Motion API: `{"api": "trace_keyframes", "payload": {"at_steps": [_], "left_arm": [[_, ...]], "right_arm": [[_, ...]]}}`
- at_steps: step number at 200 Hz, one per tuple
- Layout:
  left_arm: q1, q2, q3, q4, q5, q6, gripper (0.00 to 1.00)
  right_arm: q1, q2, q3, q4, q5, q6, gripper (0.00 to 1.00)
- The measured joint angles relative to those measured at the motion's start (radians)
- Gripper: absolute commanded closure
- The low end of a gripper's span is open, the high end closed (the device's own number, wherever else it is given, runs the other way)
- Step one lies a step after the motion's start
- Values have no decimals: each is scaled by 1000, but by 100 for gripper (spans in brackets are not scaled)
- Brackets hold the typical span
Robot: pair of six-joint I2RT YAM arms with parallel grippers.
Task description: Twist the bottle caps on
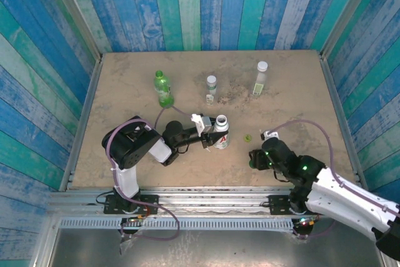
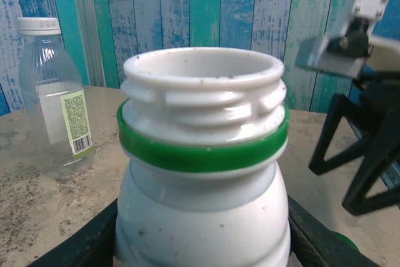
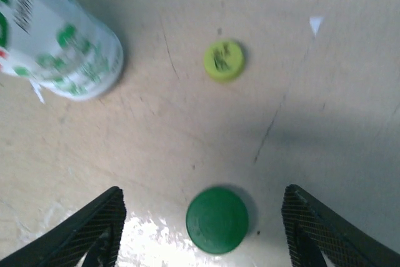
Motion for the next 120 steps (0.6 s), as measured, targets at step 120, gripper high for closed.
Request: {"api": "trace_keyframes", "payload": {"at_steps": [120], "left_arm": [[-3,-1,-1,-2,-2,10,48]], "right_arm": [[118,341,12,44,69,104,46]]}}
